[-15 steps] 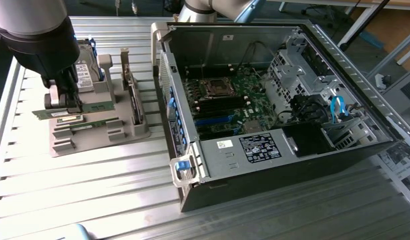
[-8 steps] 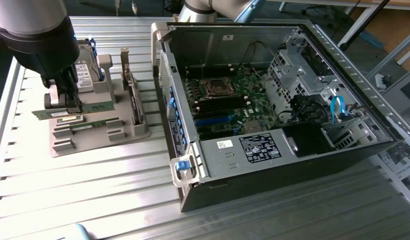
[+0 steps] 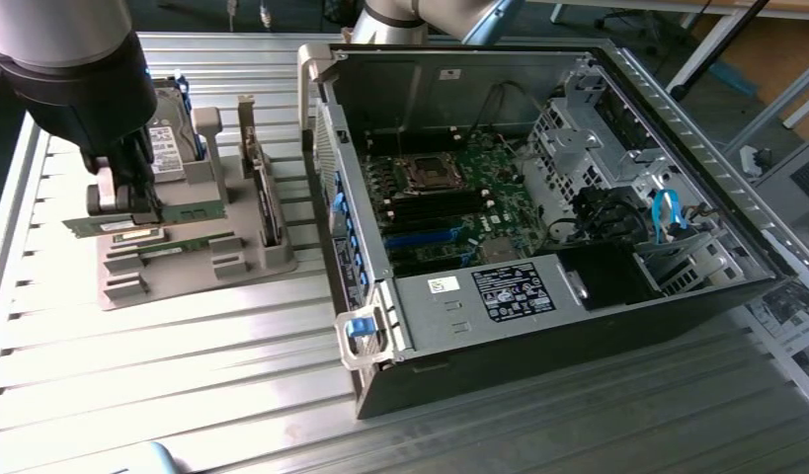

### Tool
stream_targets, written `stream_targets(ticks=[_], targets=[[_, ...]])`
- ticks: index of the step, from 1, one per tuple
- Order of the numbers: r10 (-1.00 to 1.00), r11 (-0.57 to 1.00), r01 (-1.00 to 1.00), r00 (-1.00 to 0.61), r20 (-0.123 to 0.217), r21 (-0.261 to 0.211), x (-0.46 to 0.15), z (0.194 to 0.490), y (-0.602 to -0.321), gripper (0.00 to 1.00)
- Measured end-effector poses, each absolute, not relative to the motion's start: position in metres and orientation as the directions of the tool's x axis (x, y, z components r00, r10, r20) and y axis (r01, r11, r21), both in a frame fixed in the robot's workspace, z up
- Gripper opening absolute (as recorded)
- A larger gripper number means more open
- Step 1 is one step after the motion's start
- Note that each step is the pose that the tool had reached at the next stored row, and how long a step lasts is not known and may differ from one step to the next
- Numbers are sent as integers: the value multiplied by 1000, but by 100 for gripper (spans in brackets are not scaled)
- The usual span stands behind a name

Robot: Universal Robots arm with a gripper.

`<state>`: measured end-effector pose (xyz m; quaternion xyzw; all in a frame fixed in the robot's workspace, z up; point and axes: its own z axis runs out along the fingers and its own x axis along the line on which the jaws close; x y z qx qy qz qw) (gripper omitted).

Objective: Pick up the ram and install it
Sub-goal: 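Pick up the ram and move it above insertion slot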

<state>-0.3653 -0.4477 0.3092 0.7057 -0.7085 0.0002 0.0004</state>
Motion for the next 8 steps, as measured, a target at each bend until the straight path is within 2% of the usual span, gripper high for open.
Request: stream_targets(ticks=[8], targets=[[-1000, 4, -1000, -4, 5, 0, -365, 309, -448, 14]])
